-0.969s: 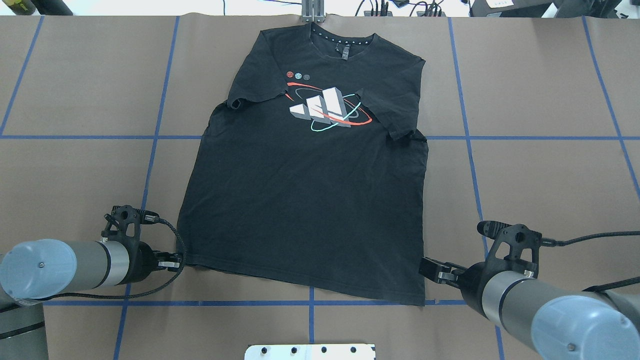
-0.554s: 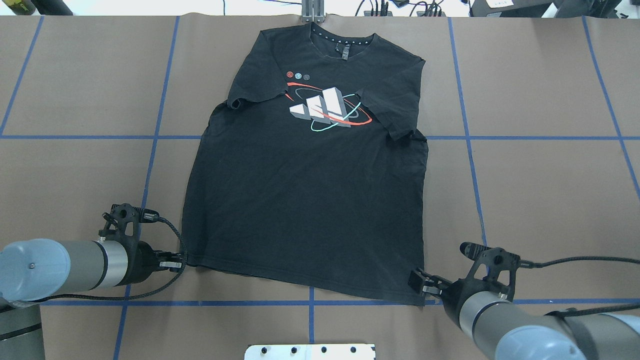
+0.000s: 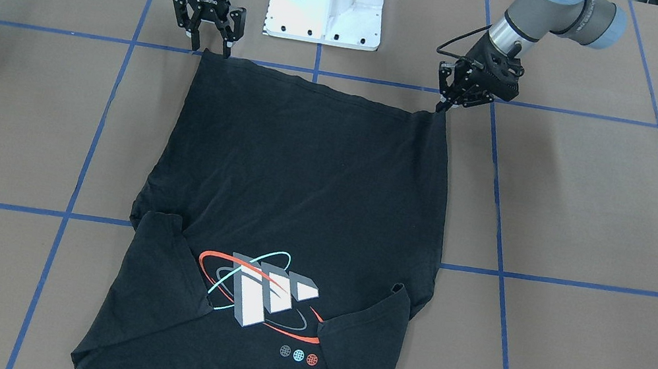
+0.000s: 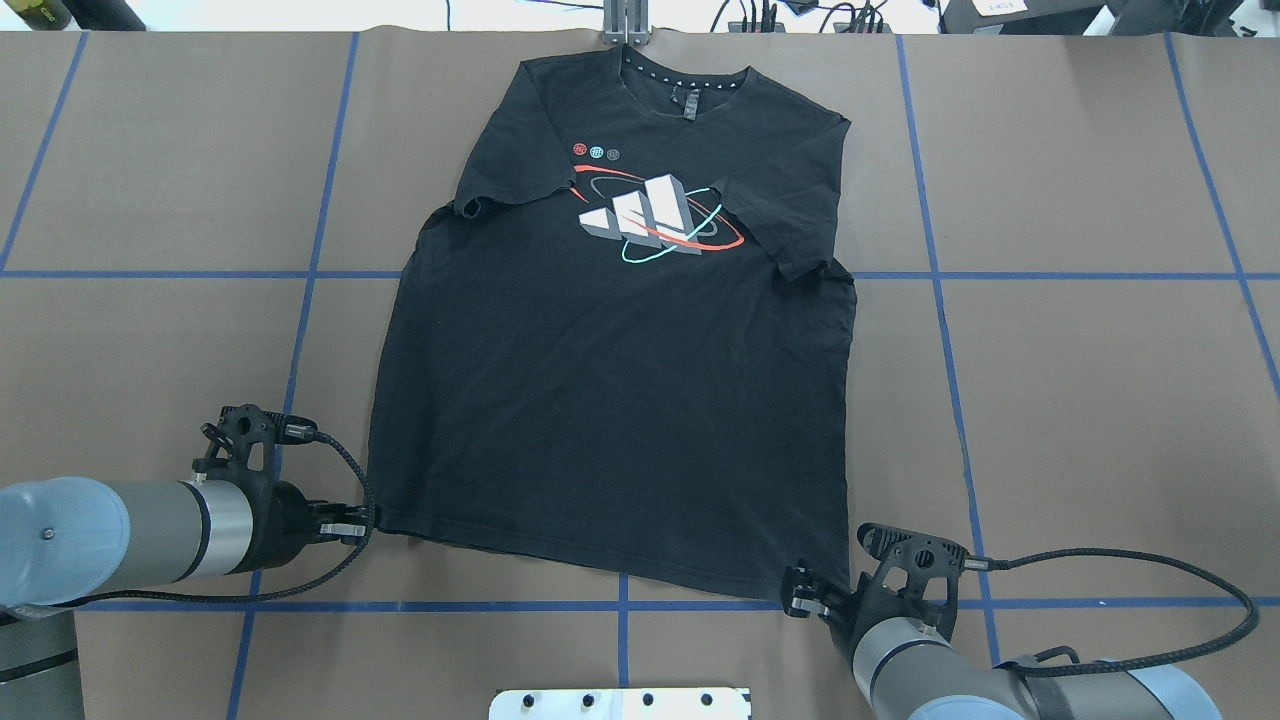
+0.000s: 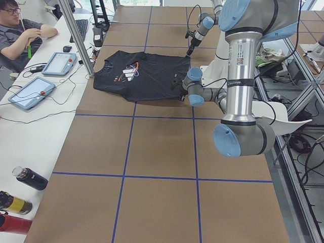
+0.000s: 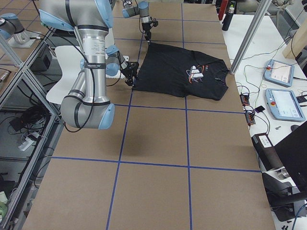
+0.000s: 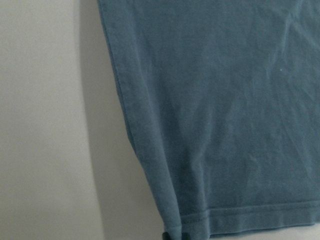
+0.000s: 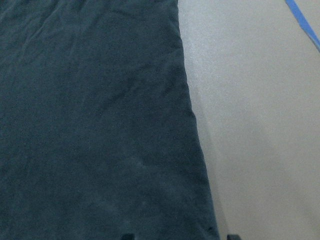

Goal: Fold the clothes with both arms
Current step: 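Grasp the hem corners with both grippers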

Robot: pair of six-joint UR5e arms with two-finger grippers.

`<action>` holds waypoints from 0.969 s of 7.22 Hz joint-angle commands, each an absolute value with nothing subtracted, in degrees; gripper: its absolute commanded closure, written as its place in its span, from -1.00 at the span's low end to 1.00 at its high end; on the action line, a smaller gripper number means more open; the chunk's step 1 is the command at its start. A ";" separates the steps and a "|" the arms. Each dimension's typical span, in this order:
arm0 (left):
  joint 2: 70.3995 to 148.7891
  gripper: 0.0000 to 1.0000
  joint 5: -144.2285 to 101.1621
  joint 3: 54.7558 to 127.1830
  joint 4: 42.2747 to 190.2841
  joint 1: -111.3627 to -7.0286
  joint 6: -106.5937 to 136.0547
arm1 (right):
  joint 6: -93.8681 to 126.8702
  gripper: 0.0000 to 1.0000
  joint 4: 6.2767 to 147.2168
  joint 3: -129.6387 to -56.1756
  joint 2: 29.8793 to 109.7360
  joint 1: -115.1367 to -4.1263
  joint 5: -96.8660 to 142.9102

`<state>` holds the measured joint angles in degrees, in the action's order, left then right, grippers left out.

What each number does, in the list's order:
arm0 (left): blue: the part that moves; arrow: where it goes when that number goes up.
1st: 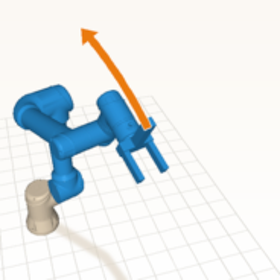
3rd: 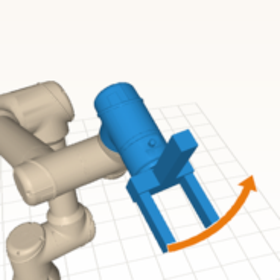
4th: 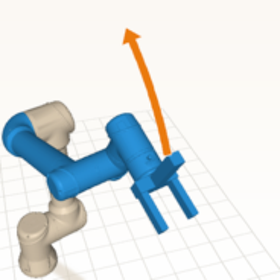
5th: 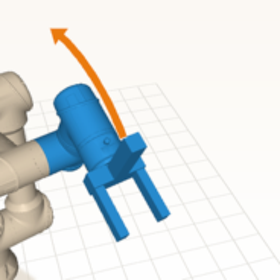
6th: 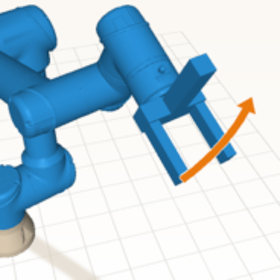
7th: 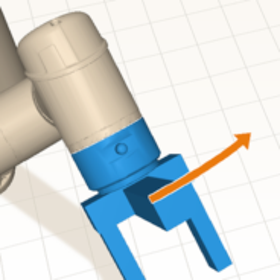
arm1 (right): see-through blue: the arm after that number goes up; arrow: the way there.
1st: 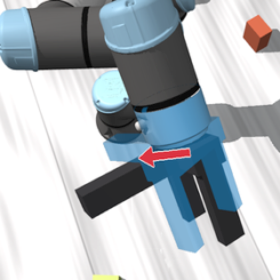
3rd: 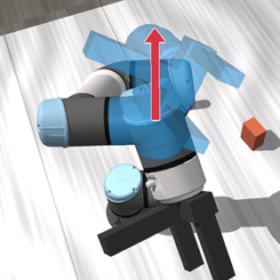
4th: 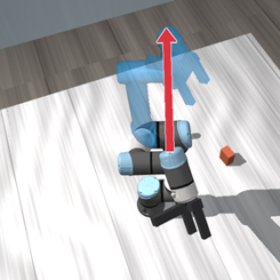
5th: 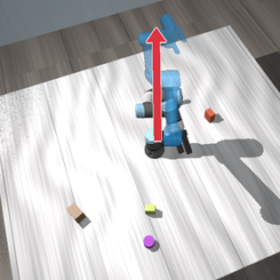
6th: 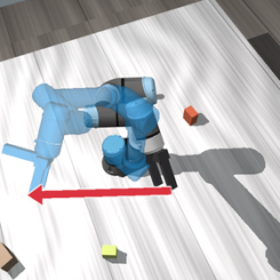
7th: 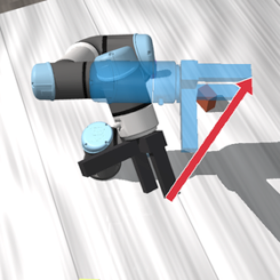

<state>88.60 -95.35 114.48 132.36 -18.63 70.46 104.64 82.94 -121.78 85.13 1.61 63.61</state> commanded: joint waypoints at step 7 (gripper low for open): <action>88.59 1.00 -95.80 114.61 132.36 -18.72 70.75 | 104.68 0.26 83.06 -120.50 86.13 2.72 62.58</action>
